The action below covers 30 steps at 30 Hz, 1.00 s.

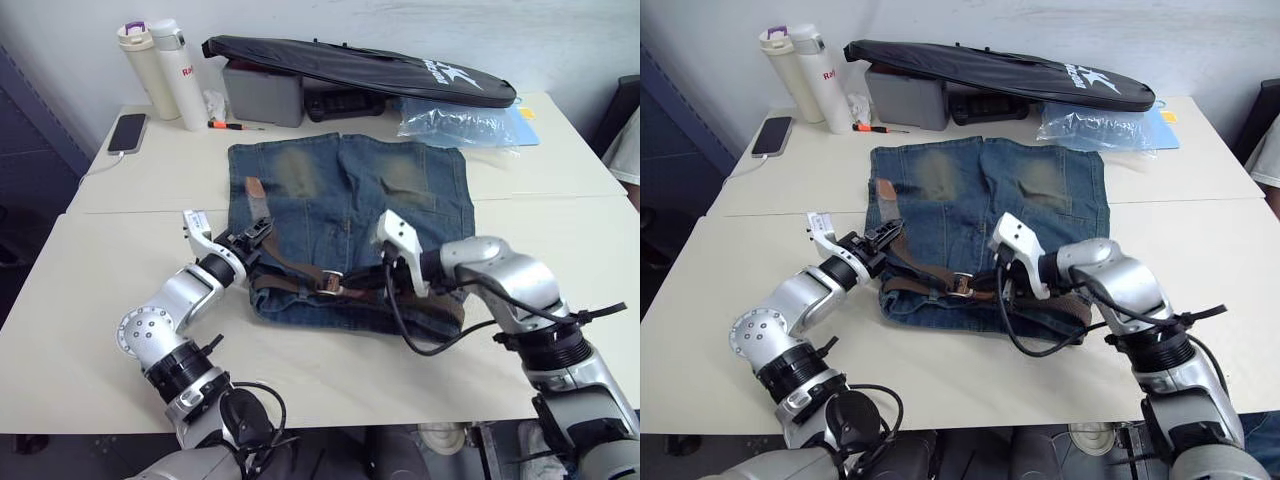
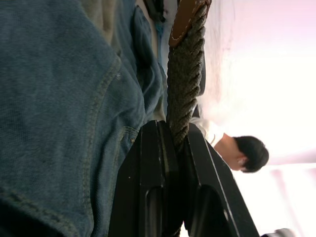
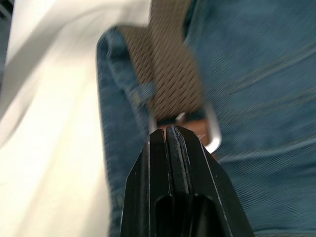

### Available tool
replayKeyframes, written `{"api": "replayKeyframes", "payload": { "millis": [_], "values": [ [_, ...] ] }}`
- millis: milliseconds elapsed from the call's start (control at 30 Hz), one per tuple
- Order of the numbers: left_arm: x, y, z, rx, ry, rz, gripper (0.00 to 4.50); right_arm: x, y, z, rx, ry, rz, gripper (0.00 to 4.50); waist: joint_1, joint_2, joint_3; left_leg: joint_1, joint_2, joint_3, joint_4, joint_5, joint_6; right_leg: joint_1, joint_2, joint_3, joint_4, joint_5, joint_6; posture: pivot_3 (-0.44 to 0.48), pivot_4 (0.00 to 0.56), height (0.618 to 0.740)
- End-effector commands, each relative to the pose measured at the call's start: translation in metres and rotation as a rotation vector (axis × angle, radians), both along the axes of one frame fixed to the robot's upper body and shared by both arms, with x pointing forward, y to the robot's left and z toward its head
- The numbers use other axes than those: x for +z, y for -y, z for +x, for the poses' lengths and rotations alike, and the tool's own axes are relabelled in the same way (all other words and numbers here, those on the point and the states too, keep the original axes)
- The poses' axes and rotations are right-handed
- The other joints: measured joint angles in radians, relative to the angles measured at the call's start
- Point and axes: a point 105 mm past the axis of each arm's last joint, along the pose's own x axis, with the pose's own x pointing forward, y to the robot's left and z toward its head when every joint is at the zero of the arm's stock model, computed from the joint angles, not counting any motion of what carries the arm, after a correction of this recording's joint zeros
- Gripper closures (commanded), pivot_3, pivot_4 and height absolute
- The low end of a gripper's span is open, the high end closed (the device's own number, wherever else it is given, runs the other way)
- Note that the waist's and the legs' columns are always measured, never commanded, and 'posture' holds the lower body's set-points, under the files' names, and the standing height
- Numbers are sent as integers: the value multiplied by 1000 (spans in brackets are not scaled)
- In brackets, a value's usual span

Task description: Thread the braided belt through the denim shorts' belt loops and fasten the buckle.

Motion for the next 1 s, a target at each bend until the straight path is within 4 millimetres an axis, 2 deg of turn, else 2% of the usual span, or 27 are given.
{"api": "replayKeyframes", "payload": {
  "millis": [33, 333, 733, 1000],
  "values": [
    [6, 29, -5, -56, 24, -137, 4500, 4, -5, 3, 14, 40, -3, 4469, 4, 0, 0, 0, 0, 0, 0, 0, 0, 0, 0, 0, 0, 0, 0, 0, 150, 740],
    [10, 31, -6, -46, 26, -193, 4500, -17, -13, 4, 28, -1, -23, 4469, 7, 0, 0, -1, 0, 3, 0, 0, 0, -2, 0, 3, -1, 0, -1, 0, 150, 740],
    [11, 32, -8, -46, 20, -191, 4500, -26, -18, 7, 29, -42, -9, 4469, 7, 0, 0, 0, 5, 7, 0, -1, 0, -4, 6, 9, -3, 2, -3, 0, 150, 740],
    [10, 25, -7, -16, 15, -185, 4500, -22, -14, 12, 36, -40, -13, 4469, 7, 0, 0, 0, 9, 9, 0, -3, -1, -5, 11, 11, -4, 3, -5, 0, 150, 740]
  ]
}}
